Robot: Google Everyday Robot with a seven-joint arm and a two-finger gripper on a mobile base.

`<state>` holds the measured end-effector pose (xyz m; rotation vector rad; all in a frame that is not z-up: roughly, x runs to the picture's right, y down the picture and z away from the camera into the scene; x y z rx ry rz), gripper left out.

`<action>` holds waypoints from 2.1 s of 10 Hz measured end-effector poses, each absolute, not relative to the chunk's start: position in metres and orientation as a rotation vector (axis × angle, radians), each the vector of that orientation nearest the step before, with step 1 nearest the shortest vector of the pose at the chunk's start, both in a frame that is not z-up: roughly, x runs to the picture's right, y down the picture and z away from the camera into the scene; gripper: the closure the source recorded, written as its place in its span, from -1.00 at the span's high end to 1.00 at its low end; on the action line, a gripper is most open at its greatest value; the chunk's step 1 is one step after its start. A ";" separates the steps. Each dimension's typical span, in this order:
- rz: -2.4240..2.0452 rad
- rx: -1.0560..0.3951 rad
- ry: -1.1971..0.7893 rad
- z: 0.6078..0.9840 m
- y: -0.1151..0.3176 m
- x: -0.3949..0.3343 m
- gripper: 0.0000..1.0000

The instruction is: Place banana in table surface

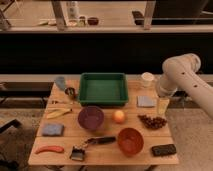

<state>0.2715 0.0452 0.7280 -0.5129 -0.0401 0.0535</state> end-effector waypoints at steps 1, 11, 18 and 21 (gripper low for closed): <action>0.045 -0.512 -0.054 0.730 0.046 0.264 0.66; -0.051 -0.515 -0.177 0.741 0.055 0.164 0.60; -0.119 -0.514 -0.253 0.751 0.059 0.098 0.60; -0.161 -0.514 -0.287 0.753 0.060 0.051 0.60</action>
